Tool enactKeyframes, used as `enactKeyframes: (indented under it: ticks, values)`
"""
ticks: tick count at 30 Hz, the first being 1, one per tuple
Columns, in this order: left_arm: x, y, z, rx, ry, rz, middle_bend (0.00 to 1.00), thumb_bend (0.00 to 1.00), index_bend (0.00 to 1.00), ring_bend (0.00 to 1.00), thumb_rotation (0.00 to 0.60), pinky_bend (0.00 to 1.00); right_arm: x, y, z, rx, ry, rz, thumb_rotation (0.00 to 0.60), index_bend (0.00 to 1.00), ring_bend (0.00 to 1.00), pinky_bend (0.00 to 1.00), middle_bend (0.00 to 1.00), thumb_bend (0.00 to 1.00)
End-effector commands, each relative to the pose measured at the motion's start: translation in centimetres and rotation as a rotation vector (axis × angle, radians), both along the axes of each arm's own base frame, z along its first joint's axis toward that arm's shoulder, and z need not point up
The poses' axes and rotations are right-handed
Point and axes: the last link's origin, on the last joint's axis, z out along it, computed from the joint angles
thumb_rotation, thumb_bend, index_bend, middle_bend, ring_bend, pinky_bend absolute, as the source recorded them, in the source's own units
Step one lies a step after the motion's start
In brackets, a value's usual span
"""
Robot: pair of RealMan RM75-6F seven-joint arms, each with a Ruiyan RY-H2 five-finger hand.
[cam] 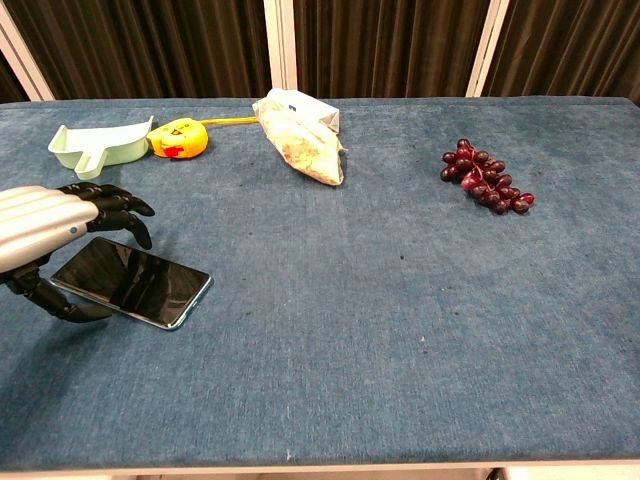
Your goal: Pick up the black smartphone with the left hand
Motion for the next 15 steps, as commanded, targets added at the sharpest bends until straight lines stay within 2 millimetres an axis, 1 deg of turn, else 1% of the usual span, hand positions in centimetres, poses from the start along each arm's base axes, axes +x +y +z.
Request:
enactKeyframes:
  ticks: [1,15]
  values:
    - [-0.04,0.09,-0.17,-0.002,-0.002,0.004,0.09,0.21,0.29,0.00,0.600,0.00,0.00,-0.02,-0.02,0.001,0.001,0.000,0.600,0.12,0.00,0.06,0.14,0.27]
    - [-0.32,0.52,-1.03,-0.033,0.016,0.023,0.09,0.27,0.31,0.00,0.600,0.00,-0.14,0.14,-0.01,0.001,-0.001,-0.010,0.600,0.12,0.00,0.06,0.14,0.27]
